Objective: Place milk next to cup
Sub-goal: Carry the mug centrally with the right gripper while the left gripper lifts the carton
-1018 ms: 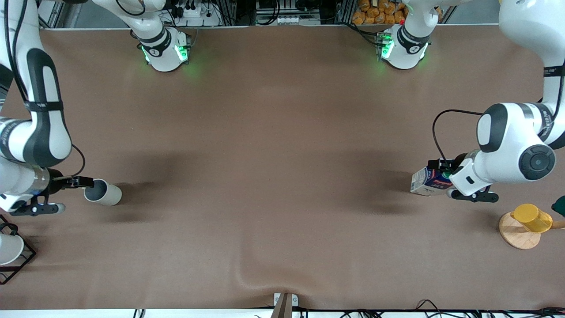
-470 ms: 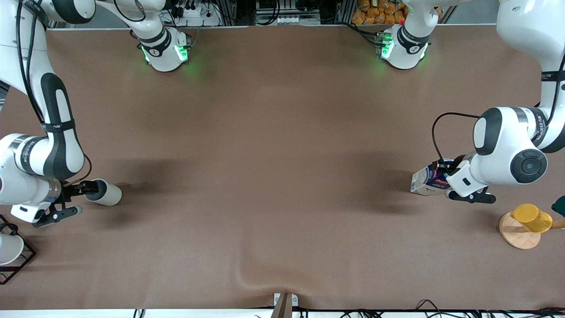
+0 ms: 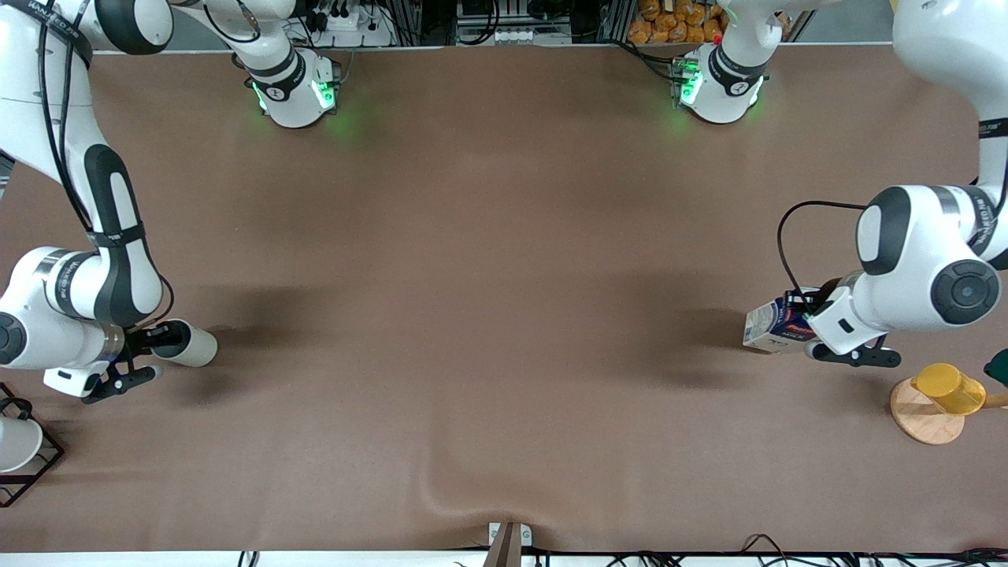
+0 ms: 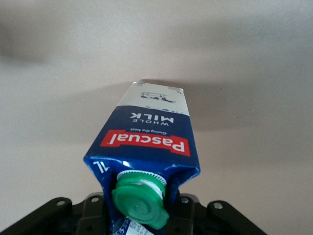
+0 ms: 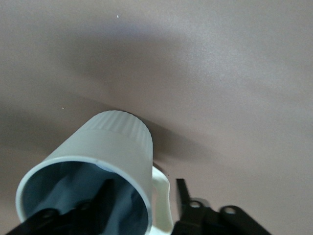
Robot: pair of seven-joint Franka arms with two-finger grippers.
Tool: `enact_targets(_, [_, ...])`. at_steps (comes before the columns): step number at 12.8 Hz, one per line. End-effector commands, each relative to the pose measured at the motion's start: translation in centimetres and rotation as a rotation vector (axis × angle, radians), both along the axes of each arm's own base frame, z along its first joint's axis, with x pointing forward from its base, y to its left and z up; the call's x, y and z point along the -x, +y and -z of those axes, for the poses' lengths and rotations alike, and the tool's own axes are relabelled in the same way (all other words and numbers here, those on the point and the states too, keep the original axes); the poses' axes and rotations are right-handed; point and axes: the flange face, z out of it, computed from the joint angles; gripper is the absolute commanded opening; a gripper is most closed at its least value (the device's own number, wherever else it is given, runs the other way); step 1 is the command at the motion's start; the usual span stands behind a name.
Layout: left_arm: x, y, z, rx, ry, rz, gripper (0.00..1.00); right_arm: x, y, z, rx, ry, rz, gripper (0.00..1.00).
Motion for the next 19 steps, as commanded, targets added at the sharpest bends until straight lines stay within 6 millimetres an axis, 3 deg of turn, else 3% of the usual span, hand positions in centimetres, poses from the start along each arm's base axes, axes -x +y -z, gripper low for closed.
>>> enact_targets(1, [0.3,0.0,-3.2,-0.031,0.014,-0.024,0.29,-0.4,0.3,-0.9,-0.061,-0.024,0.016,0.00])
enact_targets(3, [0.9,-0.8,-4.5,-0.039,0.020,-0.044,0.29,-1.0,3.7,-2.8,-0.158,-0.033,0.006,0.00])
enact_targets(7, [1.4,-0.7,-7.8,0.006,-0.006,-0.076,0.28,-4.2,14.1,-7.8,-0.257,-0.079,-0.069,0.00])
enact_targets(10, [1.2,-1.1,-8.0,0.014,-0.014,-0.131,0.29,-5.3,25.1,-9.1,-0.273,-0.119,-0.127,0.00])
enact_targets(12, [1.1,-1.7,-7.6,0.009,-0.009,-0.138,0.28,-6.0,32.4,-9.1,-0.276,-0.211,-0.137,0.00])
enact_targets(14, [1.2,-2.1,-7.6,0.006,-0.009,-0.145,0.28,-4.5,41.8,-9.2,-0.294,-0.288,-0.169,0.00])
enact_targets(17, [1.4,-4.9,-7.6,-0.012,-0.015,-0.170,0.28,-3.4,51.1,-7.8,-0.318,-0.328,-0.166,0.00])
enact_targets(19, [1.6,-7.1,-7.7,-0.023,-0.019,-0.186,0.28,-0.8,56.3,-6.5,-0.316,-0.312,-0.169,0.00])
